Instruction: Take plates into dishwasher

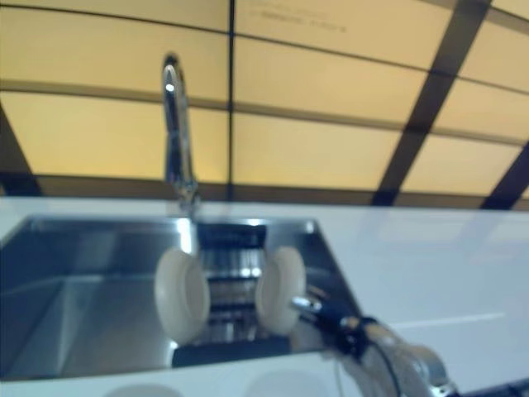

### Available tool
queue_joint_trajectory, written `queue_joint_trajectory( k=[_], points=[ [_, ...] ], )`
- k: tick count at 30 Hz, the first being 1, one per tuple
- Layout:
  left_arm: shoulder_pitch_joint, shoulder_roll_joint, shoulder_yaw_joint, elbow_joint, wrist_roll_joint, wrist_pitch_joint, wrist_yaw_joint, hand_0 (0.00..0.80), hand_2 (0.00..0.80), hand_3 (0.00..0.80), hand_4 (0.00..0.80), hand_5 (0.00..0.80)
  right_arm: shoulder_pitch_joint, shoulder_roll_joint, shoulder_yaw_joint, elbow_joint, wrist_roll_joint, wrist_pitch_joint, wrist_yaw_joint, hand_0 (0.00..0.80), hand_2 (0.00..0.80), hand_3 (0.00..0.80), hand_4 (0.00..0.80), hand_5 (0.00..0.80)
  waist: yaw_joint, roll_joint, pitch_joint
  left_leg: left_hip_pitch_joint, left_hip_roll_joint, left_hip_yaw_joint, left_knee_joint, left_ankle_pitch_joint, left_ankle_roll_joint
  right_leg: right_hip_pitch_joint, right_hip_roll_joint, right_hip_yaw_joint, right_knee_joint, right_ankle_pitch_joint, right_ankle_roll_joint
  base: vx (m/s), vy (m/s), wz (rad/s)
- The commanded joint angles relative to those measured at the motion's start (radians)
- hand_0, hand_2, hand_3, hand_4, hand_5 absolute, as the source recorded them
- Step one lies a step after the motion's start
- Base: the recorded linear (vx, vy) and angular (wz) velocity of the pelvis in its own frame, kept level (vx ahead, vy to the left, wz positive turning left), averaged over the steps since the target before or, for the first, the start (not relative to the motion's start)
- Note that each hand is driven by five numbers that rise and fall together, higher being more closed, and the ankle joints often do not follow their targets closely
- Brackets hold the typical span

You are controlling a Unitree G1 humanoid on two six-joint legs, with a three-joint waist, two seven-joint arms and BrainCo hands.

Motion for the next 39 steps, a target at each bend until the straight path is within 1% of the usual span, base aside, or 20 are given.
queue_joint_trajectory(
  k=[1, 11, 20, 26, 30, 31, 33, 34, 36, 37, 38, 39],
  points=[
    [-0.104, -0.011, -0.012, 0.043, -0.004, -0.030, 0.019, 0.000, 0.000, 0.000, 0.000, 0.000, -0.001, 0.014, 0.026, -0.119, 0.001, -0.037, -0.014, 0.000, 0.000, 0.000, 0.000, 0.000, 0.009, 0.003, -0.002, -0.025, 0.007, 0.023, -0.003, -0.013, 0.014, -0.018, 0.005, -0.014, 0.064, -0.020, 0.028, 0.000, 0.000, 0.00],
    [-0.104, -0.017, -0.017, 0.042, 0.000, -0.030, 0.018, 0.000, 0.000, 0.000, 0.000, 0.000, -0.005, 0.037, 0.038, -0.113, -0.015, -0.038, -0.026, 0.000, 0.000, 0.000, 0.000, 0.000, 0.015, 0.008, 0.003, -0.025, 0.005, 0.016, -0.003, -0.011, 0.015, -0.018, 0.005, -0.017, 0.070, -0.024, 0.026, 0.000, 0.000, 0.00],
    [-0.111, -0.016, -0.028, 0.043, 0.008, -0.024, 0.014, 0.000, 0.000, 0.000, 0.000, 0.000, -0.020, 0.044, 0.038, -0.094, -0.030, -0.077, -0.057, 0.000, 0.000, 0.000, 0.000, 0.000, 0.018, 0.010, 0.006, -0.020, 0.006, 0.012, -0.003, -0.011, 0.017, -0.017, 0.002, -0.021, 0.083, -0.032, 0.025, 0.000, 0.000, 0.00],
    [-0.110, -0.022, -0.030, 0.043, 0.010, -0.021, 0.014, 0.000, 0.000, 0.000, 0.000, 0.000, -0.034, 0.052, 0.035, -0.072, -0.053, -0.081, -0.070, 0.000, 0.000, 0.000, 0.000, 0.000, 0.021, 0.015, 0.004, -0.018, 0.005, 0.010, -0.003, -0.012, 0.017, -0.013, 0.000, -0.022, 0.085, -0.035, 0.025, 0.000, 0.000, 0.00],
    [-0.111, -0.022, -0.032, 0.053, 0.015, -0.030, 0.012, 0.000, 0.000, 0.000, 0.000, 0.000, -0.049, 0.050, 0.018, -0.040, -0.062, -0.100, -0.099, 0.000, 0.000, 0.000, 0.000, 0.000, 0.026, 0.016, 0.005, -0.017, 0.004, 0.003, -0.003, -0.010, 0.020, -0.014, -0.003, -0.026, 0.098, -0.040, 0.026, 0.004, 0.001, 0.01],
    [-0.112, -0.022, -0.033, 0.054, 0.015, -0.029, 0.011, 0.000, 0.000, 0.000, 0.000, 0.000, -0.054, 0.048, 0.012, -0.032, -0.060, -0.101, -0.103, 0.069, 0.069, 0.069, 0.069, 0.069, 0.026, 0.016, 0.005, -0.016, 0.003, 0.001, -0.003, -0.011, 0.021, -0.014, -0.004, -0.026, 0.100, -0.041, 0.026, 0.021, 0.005, 0.07],
    [-0.113, -0.023, -0.033, 0.058, 0.017, -0.030, 0.012, 0.000, 0.000, 0.000, 0.000, 0.000, -0.057, 0.048, 0.008, -0.024, -0.060, -0.109, -0.111, 0.091, 0.091, 0.091, 0.091, 0.091, 0.027, 0.015, 0.004, -0.015, 0.003, 0.000, -0.003, -0.011, 0.021, -0.013, -0.005, -0.027, 0.100, -0.042, 0.026, 0.016, 0.000, 0.07],
    [-0.114, -0.023, -0.031, 0.060, 0.021, -0.029, 0.011, 0.000, 0.000, 0.000, 0.000, 0.000, -0.061, 0.047, 0.003, -0.016, -0.061, -0.115, -0.115, 0.132, 0.132, 0.132, 0.132, 0.132, 0.028, 0.015, 0.004, -0.014, 0.003, -0.002, -0.003, -0.012, 0.021, -0.011, -0.005, -0.027, 0.100, -0.042, 0.027, 0.017, -0.006, 0.08],
    [-0.114, -0.022, -0.029, 0.064, 0.024, -0.031, 0.011, 0.000, 0.000, 0.000, 0.000, 0.000, -0.067, 0.044, -0.004, -0.013, -0.057, -0.116, -0.120, 0.144, 0.144, 0.144, 0.144, 0.144, 0.029, 0.013, 0.003, -0.014, 0.003, -0.003, -0.003, -0.012, 0.021, -0.011, -0.006, -0.028, 0.100, -0.041, 0.027, 0.013, -0.006, 0.07],
    [-0.115, -0.022, -0.030, 0.067, 0.025, -0.031, 0.012, 0.000, 0.000, 0.000, 0.000, 0.000, -0.076, 0.040, -0.012, -0.006, -0.056, -0.121, -0.123, 0.179, 0.179, 0.179, 0.179, 0.179, 0.029, 0.012, 0.003, -0.013, 0.004, -0.002, -0.003, -0.013, 0.021, -0.011, -0.007, -0.029, 0.100, -0.041, 0.028, 0.007, -0.004, 0.03],
    [-0.115, -0.021, -0.030, 0.068, 0.024, -0.032, 0.012, 0.000, 0.000, 0.000, 0.000, 0.000, -0.077, 0.040, -0.014, -0.006, -0.056, -0.122, -0.124, 0.188, 0.188, 0.188, 0.188, 0.188, 0.029, 0.012, 0.003, -0.013, 0.004, -0.002, -0.003, -0.013, 0.021, -0.010, -0.007, -0.029, 0.100, -0.041, 0.028, 0.008, -0.003, 0.03],
    [-0.115, -0.021, -0.031, 0.069, 0.024, -0.033, 0.012, 0.000, 0.000, 0.000, 0.000, 0.000, -0.081, 0.038, -0.016, -0.006, -0.055, -0.122, -0.125, 0.216, 0.216, 0.216, 0.216, 0.216, 0.029, 0.012, 0.002, -0.013, 0.004, -0.002, -0.003, -0.013, 0.021, -0.010, -0.007, -0.028, 0.100, -0.041, 0.028, 0.000, 0.000, 0.00]
  ],
)
